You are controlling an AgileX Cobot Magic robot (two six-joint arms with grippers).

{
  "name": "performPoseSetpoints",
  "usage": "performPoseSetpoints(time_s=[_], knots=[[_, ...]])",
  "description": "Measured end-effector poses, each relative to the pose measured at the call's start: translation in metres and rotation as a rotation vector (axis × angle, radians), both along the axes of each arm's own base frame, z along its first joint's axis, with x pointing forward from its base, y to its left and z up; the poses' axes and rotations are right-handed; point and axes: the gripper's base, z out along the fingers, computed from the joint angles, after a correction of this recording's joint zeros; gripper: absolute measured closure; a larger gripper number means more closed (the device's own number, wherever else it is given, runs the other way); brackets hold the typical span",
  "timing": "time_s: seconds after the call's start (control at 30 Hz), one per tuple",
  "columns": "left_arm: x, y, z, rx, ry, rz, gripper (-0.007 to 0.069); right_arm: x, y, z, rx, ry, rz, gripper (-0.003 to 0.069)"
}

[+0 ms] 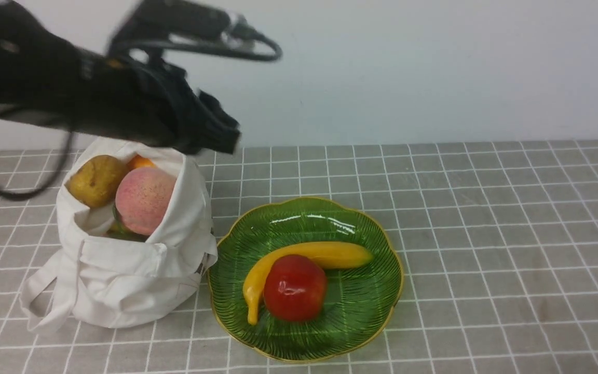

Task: Take the fruit out of the bag on the grey coffee tablecloth and place them on the plate.

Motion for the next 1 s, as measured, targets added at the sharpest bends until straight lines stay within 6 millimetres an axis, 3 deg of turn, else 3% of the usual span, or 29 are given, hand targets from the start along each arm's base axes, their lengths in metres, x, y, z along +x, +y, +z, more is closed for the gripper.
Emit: performPoseSetpoints(time_s=[0.07, 0.2, 0.3, 0.4, 0.6, 0.8, 1.0], knots=[[-0.026, 0.008, 0.027, -0.035, -0.057, 0.005, 0.0602, 0.000, 0.000, 0.000, 0.000, 0.000, 0.000, 0.0673], [-0.087, 0.027, 0.067, -0.113, -0.203, 0.018, 0.0631, 0.000, 0.000, 0.000, 0.000, 0.000, 0.000, 0.0673], [-0.123, 0.039, 0.073, -0.136, -0.259, 0.015, 0.0632, 0.000, 0.000, 0.000, 0.000, 0.000, 0.000, 0.0673], [-0.156, 0.049, 0.067, -0.150, -0.303, 0.012, 0.0632, 0.000, 0.000, 0.000, 0.000, 0.000, 0.000, 0.0673], [-0.218, 0.065, 0.028, -0.297, -0.372, 0.015, 0.0632, 0.000, 0.000, 0.000, 0.000, 0.000, 0.000, 0.0673], [-0.247, 0.071, 0.001, -0.366, -0.410, -0.016, 0.0632, 0.000, 0.000, 0.000, 0.000, 0.000, 0.000, 0.0673], [-0.253, 0.074, -0.006, -0.355, -0.471, -0.018, 0.0632, 0.000, 0.000, 0.000, 0.000, 0.000, 0.000, 0.0673]])
